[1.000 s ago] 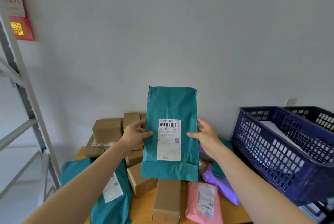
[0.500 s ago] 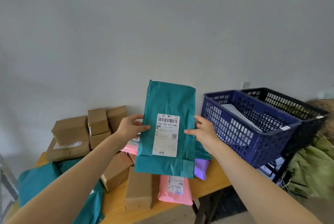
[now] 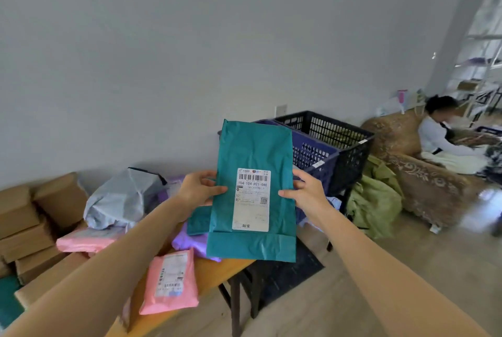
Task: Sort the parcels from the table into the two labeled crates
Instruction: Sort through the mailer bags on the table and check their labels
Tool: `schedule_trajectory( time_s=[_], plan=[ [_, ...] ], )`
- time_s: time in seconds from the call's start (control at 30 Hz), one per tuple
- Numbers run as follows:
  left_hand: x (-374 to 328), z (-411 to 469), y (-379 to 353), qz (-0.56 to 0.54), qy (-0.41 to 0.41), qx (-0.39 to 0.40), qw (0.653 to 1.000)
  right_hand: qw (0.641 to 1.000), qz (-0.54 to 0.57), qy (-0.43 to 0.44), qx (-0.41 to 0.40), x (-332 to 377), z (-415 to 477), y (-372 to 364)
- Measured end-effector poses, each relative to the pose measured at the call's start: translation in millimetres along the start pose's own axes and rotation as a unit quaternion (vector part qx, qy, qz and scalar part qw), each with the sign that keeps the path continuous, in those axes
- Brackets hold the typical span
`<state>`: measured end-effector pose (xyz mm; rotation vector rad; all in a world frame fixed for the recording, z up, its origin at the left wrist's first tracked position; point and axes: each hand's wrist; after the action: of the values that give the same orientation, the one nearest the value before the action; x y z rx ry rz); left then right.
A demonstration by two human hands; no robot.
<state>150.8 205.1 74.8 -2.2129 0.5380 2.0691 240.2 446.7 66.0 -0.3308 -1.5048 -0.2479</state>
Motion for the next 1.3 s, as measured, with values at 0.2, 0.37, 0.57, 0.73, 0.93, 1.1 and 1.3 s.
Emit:
schedule_trajectory(
  time_s=[0.2,0.37,0.57,0.73,0.93,1.1,1.3],
  plan=[
    [-19,24,-114,-0.003,-0.007,0.022,1.000,0.999,-0.009,0.001,-0.042,1,20,110],
    [-28,41,-183,0.008,0.005,0.052,0.999,0.998,0.001,0.000,-0.063,-4,34,181],
    [-29,72,-244,0.031,0.023,0.083,0.996,0.994,-0.002,-0.010,-0.109,-18,55,235],
    [-38,108,-278,0.032,0.018,0.120,0.992,0.989,-0.011,-0.014,-0.144,-24,87,265],
    [-45,176,-308,0.044,0.010,0.135,0.990,0.987,-0.008,-0.013,-0.162,-26,151,291],
    [-55,240,-334,0.047,0.014,0.137,0.989,0.986,-0.017,-0.026,-0.161,-23,214,310],
    [-76,324,-356,0.025,-0.002,0.115,0.993,0.986,-0.028,-0.022,-0.161,-3,313,326]
  ],
)
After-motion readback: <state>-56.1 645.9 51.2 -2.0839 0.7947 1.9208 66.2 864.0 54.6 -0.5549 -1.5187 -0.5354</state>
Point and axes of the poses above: each hand's wrist, its own z-axis towards the middle knuckle, its own y-axis out of the back of the hand, x = y × z, and after that the axes turned 4 degrees about z, right-handed
